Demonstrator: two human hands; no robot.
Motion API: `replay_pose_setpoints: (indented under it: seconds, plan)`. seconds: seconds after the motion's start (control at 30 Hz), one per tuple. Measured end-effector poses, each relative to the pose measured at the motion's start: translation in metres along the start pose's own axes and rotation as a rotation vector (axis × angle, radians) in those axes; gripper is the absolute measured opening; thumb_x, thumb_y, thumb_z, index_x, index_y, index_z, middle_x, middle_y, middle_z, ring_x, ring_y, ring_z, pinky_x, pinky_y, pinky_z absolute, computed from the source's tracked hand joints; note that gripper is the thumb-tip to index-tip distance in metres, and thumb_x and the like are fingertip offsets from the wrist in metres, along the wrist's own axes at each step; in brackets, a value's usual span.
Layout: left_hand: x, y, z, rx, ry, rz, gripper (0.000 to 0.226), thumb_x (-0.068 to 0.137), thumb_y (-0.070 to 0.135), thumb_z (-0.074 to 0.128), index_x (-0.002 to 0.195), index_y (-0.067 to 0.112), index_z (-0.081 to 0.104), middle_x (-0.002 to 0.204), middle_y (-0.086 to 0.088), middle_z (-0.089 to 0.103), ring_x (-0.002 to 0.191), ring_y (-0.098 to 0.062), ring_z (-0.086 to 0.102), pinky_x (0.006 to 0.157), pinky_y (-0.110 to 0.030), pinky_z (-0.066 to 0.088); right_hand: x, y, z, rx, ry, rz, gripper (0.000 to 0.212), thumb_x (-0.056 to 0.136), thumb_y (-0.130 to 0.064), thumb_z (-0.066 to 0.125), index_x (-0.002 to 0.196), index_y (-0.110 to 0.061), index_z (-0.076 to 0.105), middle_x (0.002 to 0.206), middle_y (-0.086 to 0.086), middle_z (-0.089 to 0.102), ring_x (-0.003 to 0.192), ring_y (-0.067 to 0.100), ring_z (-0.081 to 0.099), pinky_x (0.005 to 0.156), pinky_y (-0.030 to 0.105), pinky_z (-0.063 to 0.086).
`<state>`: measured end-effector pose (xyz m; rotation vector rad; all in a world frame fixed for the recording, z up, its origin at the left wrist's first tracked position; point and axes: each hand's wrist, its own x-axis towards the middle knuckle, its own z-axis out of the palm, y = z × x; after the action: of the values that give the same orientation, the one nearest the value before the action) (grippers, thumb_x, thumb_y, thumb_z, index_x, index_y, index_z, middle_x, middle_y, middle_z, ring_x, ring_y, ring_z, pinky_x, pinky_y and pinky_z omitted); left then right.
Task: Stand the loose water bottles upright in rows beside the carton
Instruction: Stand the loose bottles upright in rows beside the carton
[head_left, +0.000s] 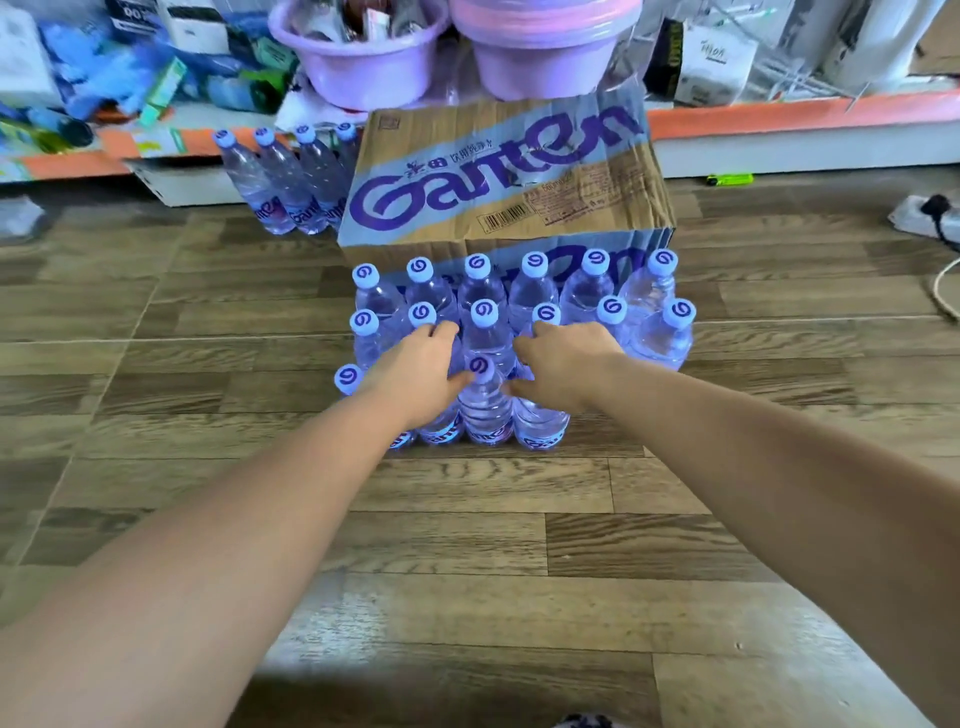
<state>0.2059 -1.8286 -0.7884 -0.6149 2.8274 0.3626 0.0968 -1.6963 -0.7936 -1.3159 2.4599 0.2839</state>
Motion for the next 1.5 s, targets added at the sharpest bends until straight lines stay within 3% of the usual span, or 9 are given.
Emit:
replay_pose_setpoints:
  seconds: [0.2,0.57,0.7,0.9,1.03,1.13,1.2,1.27,1.5]
  plan:
    - [0.008,-0.074,-0.064,-0.044,0.151,-0.115,0.019,0.090,0.019,0.050,0.106,0.011,0.059,0.111,-0.011,0.056,0.105,-0.033,0.057,0.085,-0.041,0.049,0.038,-0.022,-0.076,0.063,0.184,-0.067,0.045,0.100,-0.046,0.030,0.127,-0.013,0.047,0.136,0.008,0.045,0.111,0.032,0.056,0.068,0.036,0.039]
    - [0.144,-0.289,-0.128,-0.009,0.105,-0.255,0.035,0.090,0.021,0.053,0.124,0.013,0.053,0.122,-0.015,0.055,0.112,-0.035,0.057,0.097,-0.040,0.047,0.245,-0.101,-0.139,0.201,0.230,-0.045,0.037,0.099,-0.038,0.038,0.122,-0.011,0.049,0.128,0.011,0.047,0.120,0.032,0.048,0.087,0.042,0.047]
    - [0.216,-0.333,-0.134,0.010,0.127,-0.157,0.038,0.090,0.021,0.053,0.127,0.014,0.050,0.126,-0.016,0.054,0.116,-0.037,0.055,0.096,-0.044,0.047,0.322,-0.105,-0.149,0.212,0.275,0.030,0.036,0.098,-0.034,0.043,0.124,-0.010,0.048,0.132,0.014,0.043,0.123,0.034,0.044,0.093,0.042,0.045]
    - [0.324,-0.327,-0.137,0.223,0.251,-0.037,0.039,0.093,0.017,0.052,0.130,0.010,0.043,0.133,-0.011,0.048,0.118,-0.035,0.052,0.082,-0.043,0.048,0.415,-0.107,-0.162,0.152,0.282,0.140,0.041,0.099,-0.028,0.044,0.132,-0.005,0.041,0.136,0.020,0.037,0.126,0.038,0.041,0.098,0.043,0.041]
    - [0.382,-0.320,-0.127,0.124,0.106,0.090,0.065,0.092,0.006,0.049,0.149,0.023,0.022,0.154,-0.005,0.028,0.124,-0.036,0.048,0.082,-0.040,0.046,0.452,-0.104,-0.155,-0.075,0.276,0.124,0.056,0.095,-0.021,0.049,0.145,-0.008,0.027,0.138,0.019,0.040,0.130,0.037,0.036,0.103,0.043,0.037]
    - [0.396,-0.319,-0.117,0.139,0.150,0.138,0.037,0.092,0.008,0.051,0.128,0.010,0.045,0.130,-0.014,0.046,0.102,-0.037,0.056,0.066,-0.037,0.039,0.468,-0.106,-0.154,-0.204,0.285,0.131,0.051,0.095,-0.025,0.051,0.141,-0.008,0.035,0.136,0.016,0.042,0.123,0.036,0.044,0.096,0.042,0.040]
    - [0.391,-0.319,-0.116,0.198,0.193,0.163,0.024,0.087,0.002,0.055,0.111,0.003,0.050,0.117,-0.018,0.048,0.096,-0.039,0.056,0.063,-0.036,0.034,0.476,-0.110,-0.152,-0.070,0.254,0.180,0.036,0.095,-0.019,0.053,0.128,-0.007,0.045,0.131,0.015,0.038,0.108,0.040,0.053,0.074,0.042,0.043]
    - [0.383,-0.322,-0.116,0.219,0.181,0.175,0.022,0.084,0.003,0.059,0.105,0.002,0.055,0.114,-0.018,0.051,0.099,-0.039,0.057,0.065,-0.038,0.039,0.479,-0.115,-0.150,0.072,0.273,0.204,0.027,0.093,-0.011,0.054,0.120,-0.007,0.049,0.127,0.016,0.036,0.100,0.042,0.058,0.066,0.037,0.041]
    - [0.336,-0.316,-0.114,0.319,0.066,0.118,0.033,0.084,-0.007,0.053,0.117,-0.002,0.051,0.122,-0.019,0.052,0.111,-0.037,0.059,0.082,-0.041,0.049,0.437,-0.139,-0.138,0.417,0.301,0.231,0.026,0.085,-0.011,0.060,0.111,-0.011,0.061,0.125,0.017,0.043,0.098,0.039,0.060,0.080,0.033,0.048]
